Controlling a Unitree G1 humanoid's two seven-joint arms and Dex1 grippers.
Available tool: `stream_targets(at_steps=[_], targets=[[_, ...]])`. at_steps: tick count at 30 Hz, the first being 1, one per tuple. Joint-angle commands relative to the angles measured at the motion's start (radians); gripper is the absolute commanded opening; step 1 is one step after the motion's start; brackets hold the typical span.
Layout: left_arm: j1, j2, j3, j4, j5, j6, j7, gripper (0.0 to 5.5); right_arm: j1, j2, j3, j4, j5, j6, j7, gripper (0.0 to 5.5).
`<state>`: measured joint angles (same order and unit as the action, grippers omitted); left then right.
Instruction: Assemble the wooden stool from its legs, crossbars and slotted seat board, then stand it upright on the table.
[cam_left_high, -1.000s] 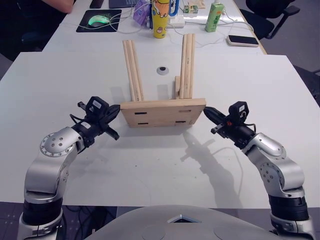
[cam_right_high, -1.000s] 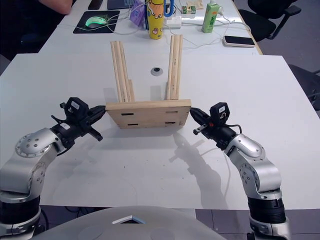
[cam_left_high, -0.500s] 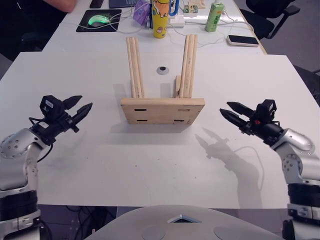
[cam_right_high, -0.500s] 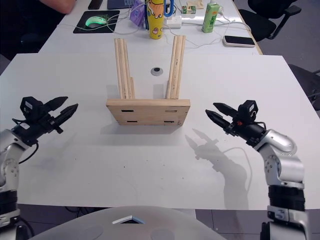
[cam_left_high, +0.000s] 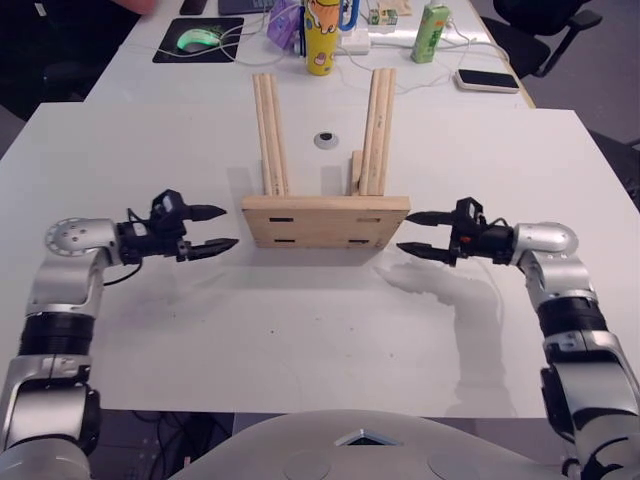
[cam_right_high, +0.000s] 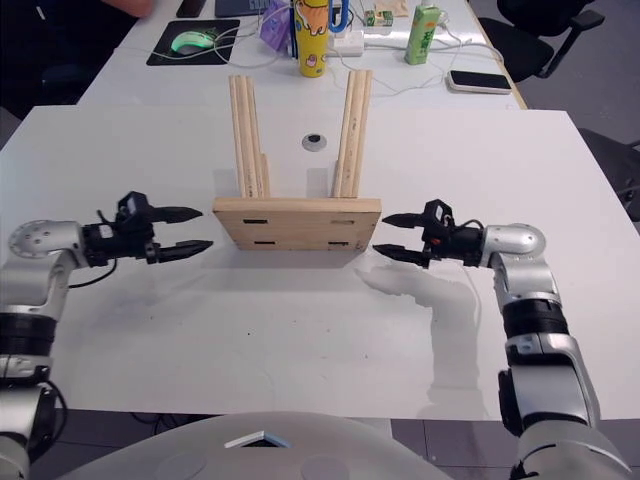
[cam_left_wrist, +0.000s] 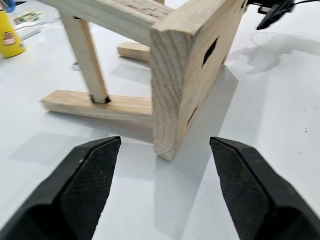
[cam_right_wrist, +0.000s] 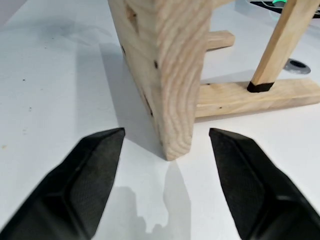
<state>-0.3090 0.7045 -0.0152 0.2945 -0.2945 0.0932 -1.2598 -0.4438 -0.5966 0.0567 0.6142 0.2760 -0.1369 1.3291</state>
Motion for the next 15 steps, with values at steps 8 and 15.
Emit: stream_targets(at_steps=[8,15], targets=[[-0.121,-0.065,-0.073,0.165,0.07,-0.115,-0.034,3.31,-0.172,0.069,0.035,0.222,-0.071,-0.109,0.103,3.15],[-0.203,-0.11,-0.087,0.278,0.1,-0.188,-0.038,3.31,-0.216,0.09,0.032,0.276,-0.09,-0.131,0.117,3.15]])
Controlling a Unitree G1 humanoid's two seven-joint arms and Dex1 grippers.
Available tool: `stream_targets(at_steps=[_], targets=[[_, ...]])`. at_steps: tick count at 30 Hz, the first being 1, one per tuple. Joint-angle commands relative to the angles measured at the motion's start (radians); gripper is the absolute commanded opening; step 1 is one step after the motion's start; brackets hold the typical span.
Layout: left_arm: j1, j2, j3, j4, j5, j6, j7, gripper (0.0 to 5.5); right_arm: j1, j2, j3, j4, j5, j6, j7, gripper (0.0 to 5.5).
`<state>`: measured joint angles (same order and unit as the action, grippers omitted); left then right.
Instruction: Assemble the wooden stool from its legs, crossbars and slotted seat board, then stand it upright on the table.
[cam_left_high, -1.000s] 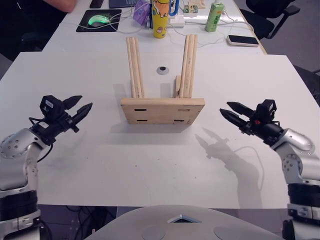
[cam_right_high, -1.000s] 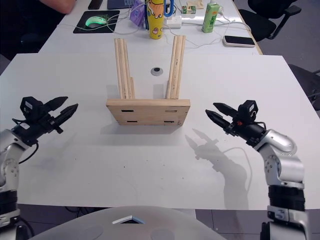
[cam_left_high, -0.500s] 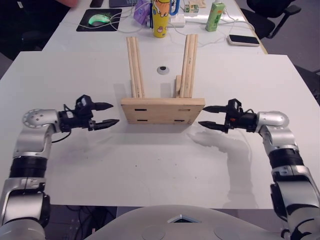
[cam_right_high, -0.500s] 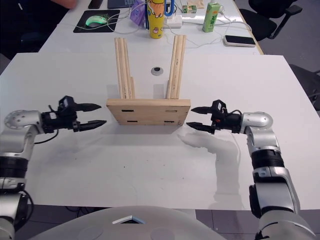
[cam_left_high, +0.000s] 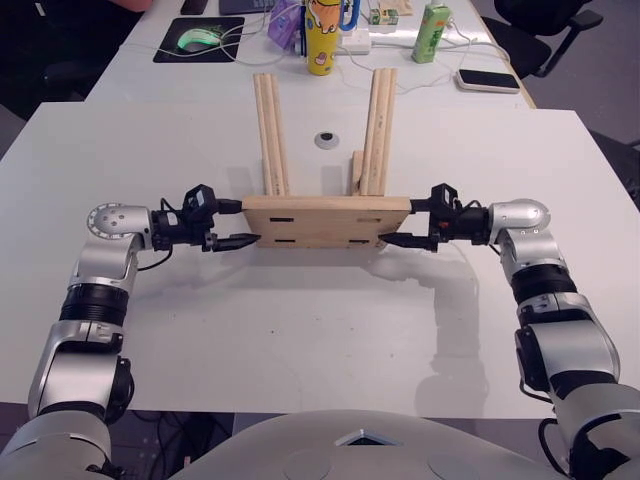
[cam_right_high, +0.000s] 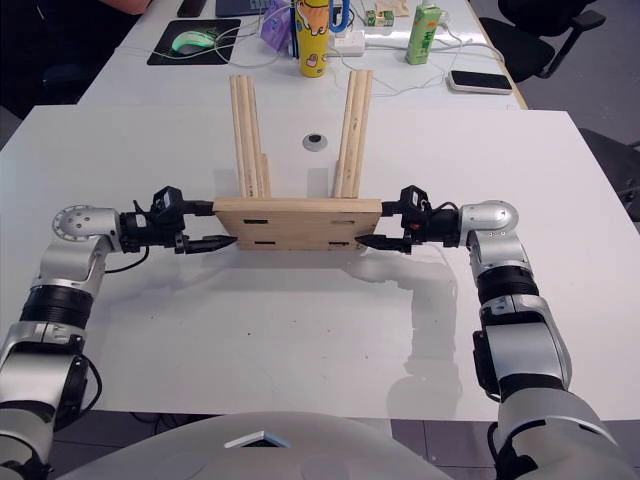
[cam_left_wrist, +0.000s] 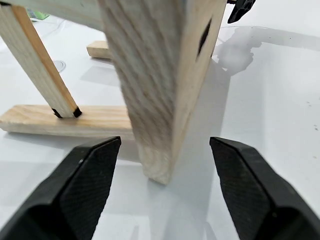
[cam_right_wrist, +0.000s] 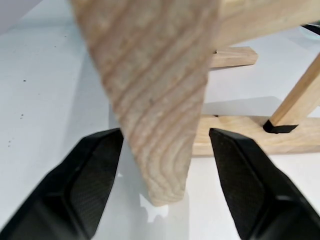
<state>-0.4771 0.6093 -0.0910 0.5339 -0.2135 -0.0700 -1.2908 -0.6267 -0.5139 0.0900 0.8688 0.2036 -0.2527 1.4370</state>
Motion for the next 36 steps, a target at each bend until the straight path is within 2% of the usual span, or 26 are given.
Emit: stream_targets(at_steps=[1,4,8,14,18,21,23,26,29,33,36], targets=[[-0.039,-0.019,-0.014,0.044,0.021,-0.03,-0.009,3.31,-0.036,0.007,0.0,0.027,-0.02,-0.018,0.011,3.15],[-0.038,-0.029,-0.018,0.05,0.027,-0.044,-0.008,3.31,-0.044,0.004,-0.001,0.043,-0.025,-0.034,0.014,3.15],[-0.028,-0.026,-0.017,0.055,0.032,-0.053,-0.018,3.36,-0.051,0.002,-0.013,0.059,-0.027,-0.05,0.018,2.54],[0.005,-0.004,0.009,0.023,0.006,-0.014,-0.031,2.49,-0.037,-0.001,-0.027,0.048,-0.01,-0.047,0.037,1.63],[0.076,0.024,0.038,-0.078,-0.038,0.058,-0.043,1.89,-0.011,-0.012,-0.043,0.002,0.027,0.017,0.085,1.47],[0.121,0.064,0.058,-0.26,-0.126,0.233,-0.065,1.55,0.027,-0.049,-0.055,-0.18,0.106,0.229,0.149,1.46],[0.13,0.1,0.079,-0.384,-0.208,0.389,-0.072,1.54,0.049,-0.103,-0.043,-0.339,0.169,0.407,0.172,1.45],[0.089,0.164,0.122,-0.507,-0.361,0.665,-0.08,1.53,0.045,-0.223,-0.006,-0.562,0.297,0.703,0.177,1.44],[-0.004,0.261,0.147,-0.574,-0.542,0.995,-0.118,1.51,-0.039,-0.361,0.022,-0.721,0.476,1.045,0.177,1.4],[-0.235,0.337,0.154,-0.505,-0.726,1.376,-0.174,1.48,-0.194,-0.522,0.089,-0.781,0.709,1.39,0.177,1.36],[-0.441,0.327,0.136,-0.355,-0.735,1.534,-0.176,1.44,-0.356,-0.53,0.119,-0.676,0.813,1.584,0.177,1.34]])
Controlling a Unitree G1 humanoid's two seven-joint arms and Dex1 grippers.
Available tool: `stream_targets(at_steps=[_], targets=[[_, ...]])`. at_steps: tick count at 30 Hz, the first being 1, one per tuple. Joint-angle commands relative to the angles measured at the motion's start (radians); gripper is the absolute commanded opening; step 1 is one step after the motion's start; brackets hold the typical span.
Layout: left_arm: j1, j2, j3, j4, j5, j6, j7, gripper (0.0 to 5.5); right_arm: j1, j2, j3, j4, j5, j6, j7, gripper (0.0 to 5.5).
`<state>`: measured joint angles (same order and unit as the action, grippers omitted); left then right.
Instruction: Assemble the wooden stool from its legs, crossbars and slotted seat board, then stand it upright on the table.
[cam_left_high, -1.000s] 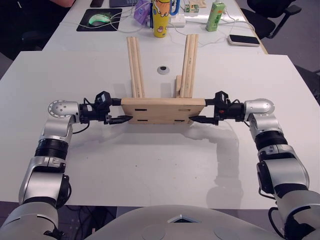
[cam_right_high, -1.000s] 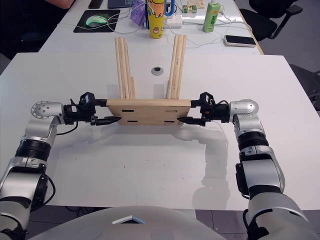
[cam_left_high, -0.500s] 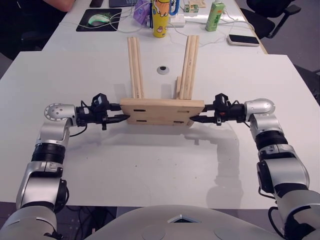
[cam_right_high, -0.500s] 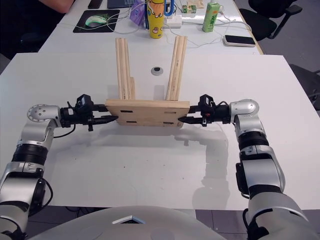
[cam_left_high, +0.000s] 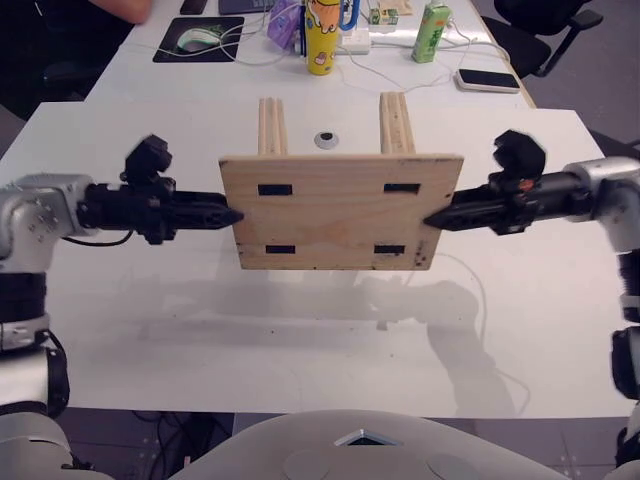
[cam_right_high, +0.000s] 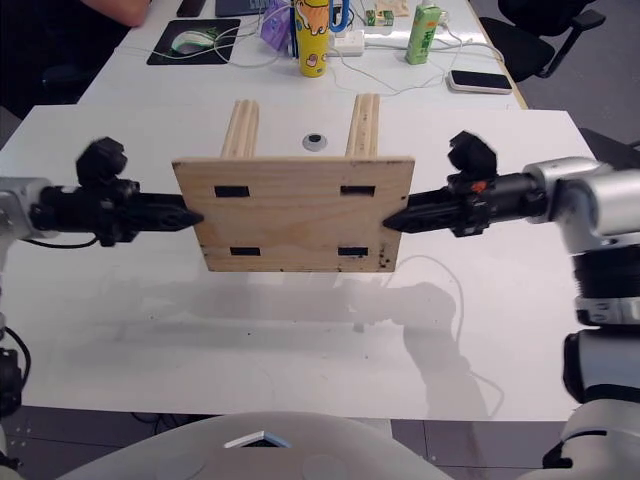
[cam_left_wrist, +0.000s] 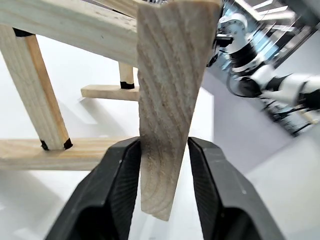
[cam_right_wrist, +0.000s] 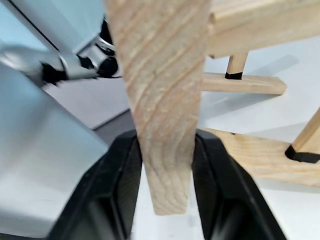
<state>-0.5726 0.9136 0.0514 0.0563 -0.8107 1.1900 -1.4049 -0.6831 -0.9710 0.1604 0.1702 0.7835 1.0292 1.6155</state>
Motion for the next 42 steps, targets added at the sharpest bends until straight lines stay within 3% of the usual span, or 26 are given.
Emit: stream_targets(at_steps=[1,6,12,16,17,20,27,31,33,36,39,42], targets=[[-0.411,0.018,-0.023,0.189,-0.118,0.303,-0.065,1.44,-0.359,-0.061,0.065,0.101,0.248,0.359,-0.001,1.34],[-0.554,0.0,-0.146,0.447,-0.018,0.311,-0.124,1.4,-0.513,0.026,0.181,0.43,0.215,0.501,-0.001,1.32],[-0.584,-0.01,-0.292,0.654,0.031,0.326,-0.203,1.38,-0.485,0.09,0.352,0.579,0.335,0.585,-0.002,1.32],[-0.536,-0.043,-0.335,0.773,0.062,0.266,-0.209,1.38,-0.478,0.153,0.381,0.713,0.247,0.583,-0.001,1.32],[-0.527,-0.054,-0.343,0.798,0.074,0.245,-0.209,1.38,-0.476,0.166,0.376,0.747,0.22,0.574,-0.001,1.69],[-0.512,-0.077,-0.326,0.871,0.11,0.199,-0.207,2.06,-0.456,0.184,0.387,0.798,0.153,0.503,-0.001,2.18],[-0.541,-0.051,-0.218,1.022,0.189,0.08,-0.201,3.21,-0.45,0.178,0.261,0.945,0.066,0.367,-0.001,3.39],[-0.495,0.062,-0.123,1.039,0.202,0.045,-0.206,3.25,-0.48,0.149,0.083,0.95,0.138,0.422,-0.001,3.53],[-0.348,0.144,-0.081,0.963,0.173,0.019,-0.208,3.25,-0.482,0.143,0.025,0.945,0.126,0.371,-0.001,3.53],[-0.073,0.206,-0.077,0.738,0.15,-0.109,-0.209,3.25,-0.307,0.024,0.075,0.829,0.059,0.174,-0.001,3.53],[0.392,0.301,-0.047,0.356,0.221,-0.449,-0.208,3.25,-0.063,-0.093,0.114,0.702,-0.075,-0.216,-0.001,3.53],[0.716,0.362,0.026,-0.077,0.383,-0.694,-0.177,3.08,0.258,-0.257,0.198,0.349,-0.146,-0.474,-0.001,3.35]])
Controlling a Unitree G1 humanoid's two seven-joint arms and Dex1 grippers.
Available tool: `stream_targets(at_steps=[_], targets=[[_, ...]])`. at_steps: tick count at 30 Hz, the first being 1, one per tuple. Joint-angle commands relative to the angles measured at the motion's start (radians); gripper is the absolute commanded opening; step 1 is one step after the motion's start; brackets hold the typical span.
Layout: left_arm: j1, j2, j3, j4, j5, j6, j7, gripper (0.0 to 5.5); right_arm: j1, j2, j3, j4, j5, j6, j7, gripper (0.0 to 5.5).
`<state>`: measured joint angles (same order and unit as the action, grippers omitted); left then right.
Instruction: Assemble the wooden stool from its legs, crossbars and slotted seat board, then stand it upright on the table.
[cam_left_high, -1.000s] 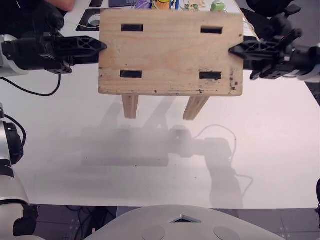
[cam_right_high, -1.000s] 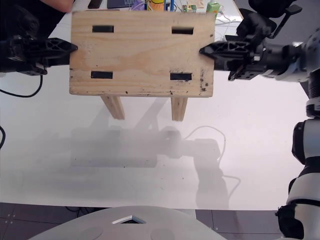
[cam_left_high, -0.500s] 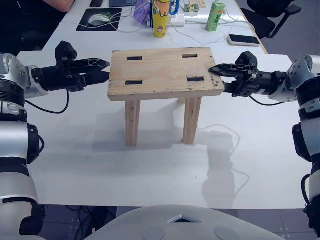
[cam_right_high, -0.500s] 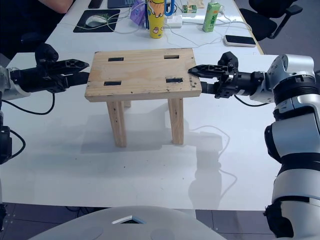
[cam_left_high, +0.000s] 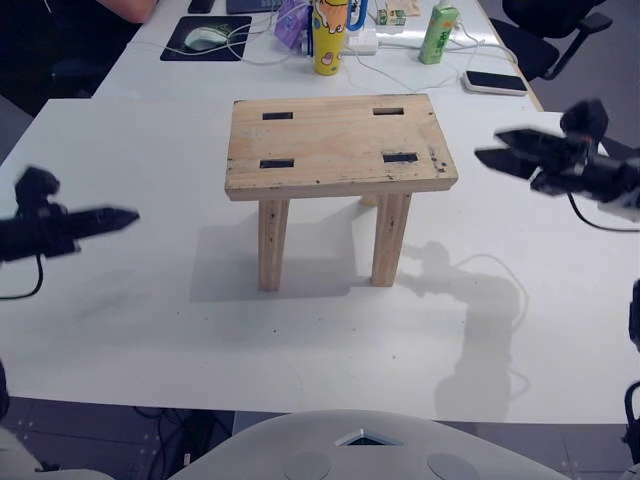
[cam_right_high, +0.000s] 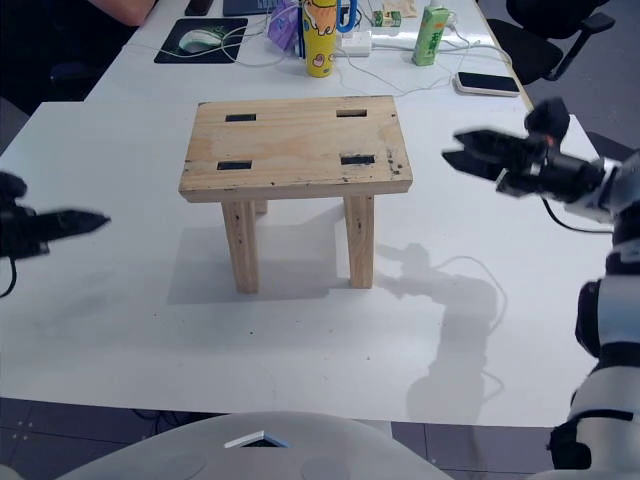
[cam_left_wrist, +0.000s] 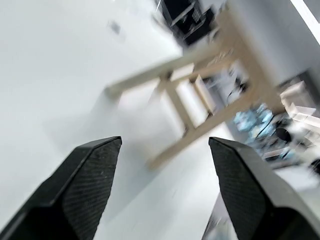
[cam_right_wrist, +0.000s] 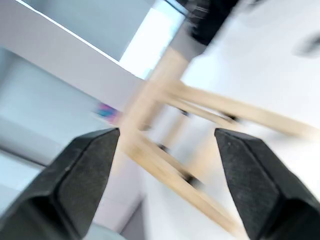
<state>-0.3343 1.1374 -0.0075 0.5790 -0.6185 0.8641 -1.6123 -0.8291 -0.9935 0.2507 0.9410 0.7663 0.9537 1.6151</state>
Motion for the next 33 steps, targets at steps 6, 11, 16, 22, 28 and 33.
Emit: stream_targets(at_steps=[6,11,16,22,28,33], targets=[[0.414,0.022,0.058,-1.096,-0.021,-0.181,0.082,2.11,0.643,-0.245,0.126,-1.001,-0.063,-0.389,-0.001,2.35],[0.296,-0.206,-0.196,-1.115,0.202,-0.268,0.292,1.38,0.514,-0.023,0.242,-0.928,-0.27,-0.524,-0.002,1.61],[0.151,-0.385,-0.383,-1.039,0.401,-0.321,0.475,0.53,0.376,0.173,0.286,-0.744,-0.406,-0.668,-0.004,0.71],[-0.048,-0.496,-0.535,-0.934,0.542,-0.34,0.507,0.0,0.166,0.303,0.311,-0.433,-0.582,-0.899,-0.002,0.01],[-0.183,-0.541,-0.538,-0.689,0.643,-0.42,0.558,0.0,-0.053,0.467,0.218,-0.04,-0.692,-1.088,-0.161,0.01],[-0.348,-0.588,-0.54,-0.254,0.764,-0.621,0.643,0.0,-0.17,0.585,0.158,0.182,-0.78,-1.195,-0.428,0.01]])
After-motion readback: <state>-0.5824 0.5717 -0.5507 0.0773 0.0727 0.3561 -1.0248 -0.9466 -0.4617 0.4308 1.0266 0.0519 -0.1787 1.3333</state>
